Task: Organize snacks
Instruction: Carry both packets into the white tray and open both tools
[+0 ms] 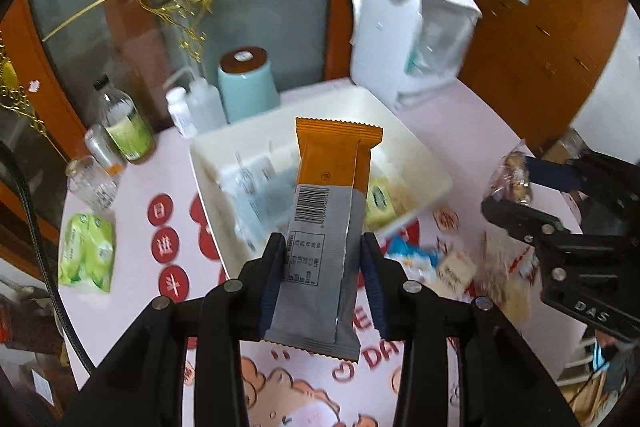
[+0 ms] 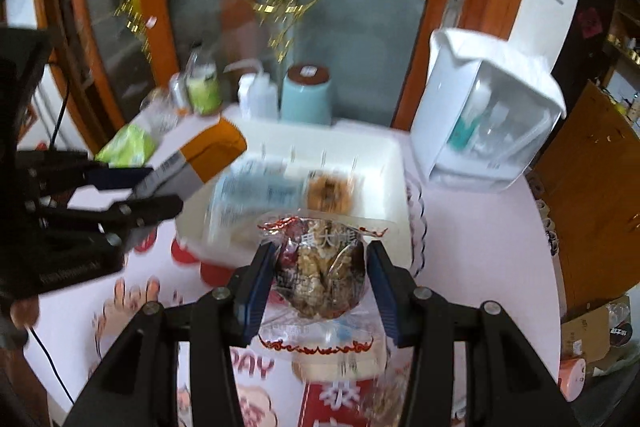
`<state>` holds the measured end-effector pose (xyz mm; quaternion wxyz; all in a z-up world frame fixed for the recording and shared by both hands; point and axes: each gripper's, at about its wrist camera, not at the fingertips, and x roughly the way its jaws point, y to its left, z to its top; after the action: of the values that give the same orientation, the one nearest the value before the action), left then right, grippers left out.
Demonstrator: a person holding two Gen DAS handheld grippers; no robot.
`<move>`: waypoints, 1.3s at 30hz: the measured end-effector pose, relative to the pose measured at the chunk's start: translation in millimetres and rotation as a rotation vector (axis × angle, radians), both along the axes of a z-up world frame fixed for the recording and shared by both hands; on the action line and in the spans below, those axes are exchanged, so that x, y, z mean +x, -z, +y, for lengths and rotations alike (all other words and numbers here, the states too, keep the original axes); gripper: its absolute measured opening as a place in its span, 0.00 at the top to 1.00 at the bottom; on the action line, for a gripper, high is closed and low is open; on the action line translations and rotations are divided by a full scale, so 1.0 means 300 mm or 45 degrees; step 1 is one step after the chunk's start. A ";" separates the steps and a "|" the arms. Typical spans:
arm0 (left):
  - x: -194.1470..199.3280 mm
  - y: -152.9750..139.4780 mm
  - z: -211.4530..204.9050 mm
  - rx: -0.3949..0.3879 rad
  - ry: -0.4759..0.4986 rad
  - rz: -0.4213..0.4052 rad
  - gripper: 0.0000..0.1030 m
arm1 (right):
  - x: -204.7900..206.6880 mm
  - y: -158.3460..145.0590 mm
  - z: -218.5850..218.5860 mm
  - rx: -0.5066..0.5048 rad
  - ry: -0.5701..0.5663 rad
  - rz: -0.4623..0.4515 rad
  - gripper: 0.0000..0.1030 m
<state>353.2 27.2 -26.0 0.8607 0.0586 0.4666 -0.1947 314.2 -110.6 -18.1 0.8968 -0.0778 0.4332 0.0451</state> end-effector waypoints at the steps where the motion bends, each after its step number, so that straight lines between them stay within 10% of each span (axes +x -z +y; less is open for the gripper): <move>1: 0.017 -0.003 -0.001 0.006 -0.010 -0.009 0.65 | 0.016 -0.006 -0.002 0.003 0.008 -0.008 0.54; 17: 0.212 0.038 -0.022 0.114 -0.170 -0.086 0.62 | 0.306 0.097 -0.060 0.068 0.123 0.024 0.51; 22: 0.237 0.071 -0.029 0.251 -0.214 -0.129 0.09 | 0.321 0.145 -0.069 0.126 0.134 0.091 0.45; 39: 0.134 0.151 -0.044 0.298 -0.113 -0.068 0.09 | 0.200 0.132 -0.111 0.168 0.123 0.099 0.39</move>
<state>393.3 13.9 -71.2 0.8680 0.1432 0.4651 -0.0990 374.1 -143.9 -57.8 0.8837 0.0041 0.4669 0.0332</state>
